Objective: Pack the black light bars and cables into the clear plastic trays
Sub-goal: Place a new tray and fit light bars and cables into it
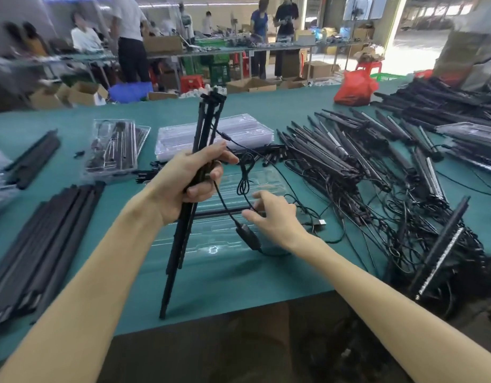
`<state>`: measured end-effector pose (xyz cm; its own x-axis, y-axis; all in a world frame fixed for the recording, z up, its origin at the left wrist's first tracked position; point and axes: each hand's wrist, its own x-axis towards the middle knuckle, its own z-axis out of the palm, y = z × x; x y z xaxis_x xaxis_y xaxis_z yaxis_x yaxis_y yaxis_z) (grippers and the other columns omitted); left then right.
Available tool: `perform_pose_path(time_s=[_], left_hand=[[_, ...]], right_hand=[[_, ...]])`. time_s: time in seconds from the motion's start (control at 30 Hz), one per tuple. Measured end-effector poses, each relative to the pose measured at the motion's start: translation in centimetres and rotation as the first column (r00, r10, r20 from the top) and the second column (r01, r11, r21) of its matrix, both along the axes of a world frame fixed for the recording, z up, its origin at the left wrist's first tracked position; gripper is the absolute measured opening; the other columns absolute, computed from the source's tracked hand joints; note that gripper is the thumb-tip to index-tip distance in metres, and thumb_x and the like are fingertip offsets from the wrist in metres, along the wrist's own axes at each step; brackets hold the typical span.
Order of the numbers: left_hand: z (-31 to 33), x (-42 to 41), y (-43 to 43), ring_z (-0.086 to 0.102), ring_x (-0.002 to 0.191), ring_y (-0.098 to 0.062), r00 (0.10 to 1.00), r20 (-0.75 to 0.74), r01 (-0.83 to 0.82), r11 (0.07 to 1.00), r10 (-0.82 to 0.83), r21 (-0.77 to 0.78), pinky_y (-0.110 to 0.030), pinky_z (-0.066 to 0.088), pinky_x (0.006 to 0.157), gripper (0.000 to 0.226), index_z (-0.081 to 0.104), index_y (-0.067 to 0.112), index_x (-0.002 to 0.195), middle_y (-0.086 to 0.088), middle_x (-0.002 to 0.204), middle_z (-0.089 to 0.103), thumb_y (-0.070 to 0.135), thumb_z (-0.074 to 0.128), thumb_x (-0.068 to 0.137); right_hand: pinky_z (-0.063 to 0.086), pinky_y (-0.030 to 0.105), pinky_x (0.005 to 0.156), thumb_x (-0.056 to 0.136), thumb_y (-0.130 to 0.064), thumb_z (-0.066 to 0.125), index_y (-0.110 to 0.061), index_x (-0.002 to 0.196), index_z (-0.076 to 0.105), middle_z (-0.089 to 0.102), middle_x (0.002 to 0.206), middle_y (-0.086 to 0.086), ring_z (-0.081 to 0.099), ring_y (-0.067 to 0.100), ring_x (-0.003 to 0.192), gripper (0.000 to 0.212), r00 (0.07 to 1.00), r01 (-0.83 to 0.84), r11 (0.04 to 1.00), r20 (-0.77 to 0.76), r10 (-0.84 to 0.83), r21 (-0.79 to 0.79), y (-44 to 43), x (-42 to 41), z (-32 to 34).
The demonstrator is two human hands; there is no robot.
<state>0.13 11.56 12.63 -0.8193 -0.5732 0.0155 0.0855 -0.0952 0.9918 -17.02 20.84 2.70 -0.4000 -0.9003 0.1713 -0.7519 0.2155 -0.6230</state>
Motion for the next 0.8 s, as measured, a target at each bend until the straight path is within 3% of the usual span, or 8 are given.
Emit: perform_pose_path(time_s=[0.07, 0.13, 0.23, 0.33, 0.43, 0.53, 0.7, 0.8], left_hand=[[0.0, 0.7, -0.3, 0.028, 0.035, -0.002, 1.000, 0.017, 0.000, 1.000, 0.000, -0.011, -0.014, 0.021, 0.031, 0.033, 0.075, 0.013, 0.102, 0.003, 0.071, 0.054, 0.043, 0.063, 0.097], [0.0, 1.3, -0.6, 0.029, 0.037, -0.002, 0.999, 0.048, -0.022, 0.999, 0.024, -0.046, -0.014, 0.021, 0.032, 0.035, 0.076, 0.013, 0.106, 0.002, 0.080, 0.061, 0.045, 0.064, 0.096], [0.2, 2.0, -1.3, 0.031, 0.038, -0.003, 0.987, 0.087, -0.130, 0.990, 0.134, -0.057, -0.013, 0.023, 0.033, 0.039, 0.075, 0.011, 0.112, -0.003, 0.102, 0.072, 0.045, 0.066, 0.094], [0.3, 2.5, -2.3, 0.031, 0.038, -0.003, 0.966, 0.074, -0.249, 0.968, 0.249, -0.007, -0.013, 0.024, 0.033, 0.036, 0.073, 0.007, 0.113, -0.010, 0.118, 0.073, 0.037, 0.064, 0.097], [0.5, 2.9, -3.2, 0.032, 0.039, -0.003, 0.943, 0.043, -0.329, 0.944, 0.329, -0.011, -0.013, 0.024, 0.033, 0.029, 0.076, 0.011, 0.105, -0.008, 0.115, 0.075, 0.037, 0.065, 0.097], [0.6, 3.1, -3.6, 0.032, 0.038, -0.004, 0.935, -0.006, -0.354, 0.935, 0.354, -0.021, -0.015, 0.024, 0.032, 0.030, 0.075, 0.010, 0.098, -0.001, 0.094, 0.074, 0.039, 0.066, 0.096], [1.4, 2.3, -2.7, 0.031, 0.039, -0.007, 0.941, -0.013, -0.334, 0.926, 0.337, -0.174, -0.018, 0.021, 0.034, 0.036, 0.073, 0.007, 0.094, 0.006, 0.068, 0.053, 0.042, 0.064, 0.097], [2.8, 1.5, -1.6, 0.031, 0.038, -0.009, 0.946, 0.014, -0.303, 0.903, 0.323, -0.305, -0.017, 0.022, 0.036, 0.045, 0.074, 0.008, 0.094, 0.005, 0.063, 0.049, 0.051, 0.061, 0.096]], right_hand=[[0.039, 0.043, 0.103, 0.099, -0.026, 0.060, -0.015, 0.110, 0.069, 0.071, 0.103, -0.001, 0.059, 0.024, 0.106, 0.018, 0.999, -0.005, 0.994, -0.038, 0.001, -0.112, -0.1, 0.2, -0.8], [0.047, 0.040, 0.090, 0.101, -0.018, 0.056, -0.012, 0.092, 0.070, 0.071, 0.083, -0.003, 0.062, 0.018, 0.087, 0.018, 0.998, -0.006, 0.970, 0.054, 0.020, -0.243, 0.1, 0.0, -1.0], [0.050, 0.024, 0.056, 0.104, -0.017, 0.052, -0.014, 0.092, 0.068, 0.066, 0.068, 0.001, 0.057, 0.009, 0.052, 0.020, 0.954, 0.035, 0.947, 0.294, 0.064, -0.320, 0.3, -1.2, -0.1], [0.040, 0.020, 0.041, 0.104, -0.014, 0.051, -0.012, 0.096, 0.068, 0.060, 0.064, 0.001, 0.048, 0.009, 0.044, 0.019, 0.845, 0.213, 0.927, 0.535, -0.016, -0.309, -0.3, -3.8, 1.5], [0.034, 0.018, 0.039, 0.102, -0.009, 0.051, -0.010, 0.093, 0.067, 0.054, 0.061, -0.003, 0.043, 0.007, 0.042, 0.019, 0.594, 0.430, 0.866, 0.802, -0.060, -0.254, -0.5, -6.7, 2.9], [0.035, 0.017, 0.040, 0.103, -0.007, 0.048, -0.006, 0.100, 0.065, 0.054, 0.065, -0.001, 0.046, 0.006, 0.043, 0.017, 0.470, 0.548, 0.806, 0.879, -0.077, -0.223, -0.5, -9.0, 3.0], [0.051, 0.020, 0.058, 0.103, -0.008, 0.045, -0.002, 0.102, 0.064, 0.071, 0.097, 0.013, 0.066, 0.011, 0.068, 0.020, 0.512, 0.558, 0.813, 0.840, -0.180, -0.166, -0.2, -10.2, 1.3], [0.056, 0.023, 0.069, 0.101, 0.000, 0.048, 0.006, 0.142, 0.041, 0.068, 0.104, 0.011, 0.067, 0.015, 0.081, 0.042, 0.559, 0.520, 0.839, 0.806, -0.194, -0.159, 0.0, -10.3, 0.5]])
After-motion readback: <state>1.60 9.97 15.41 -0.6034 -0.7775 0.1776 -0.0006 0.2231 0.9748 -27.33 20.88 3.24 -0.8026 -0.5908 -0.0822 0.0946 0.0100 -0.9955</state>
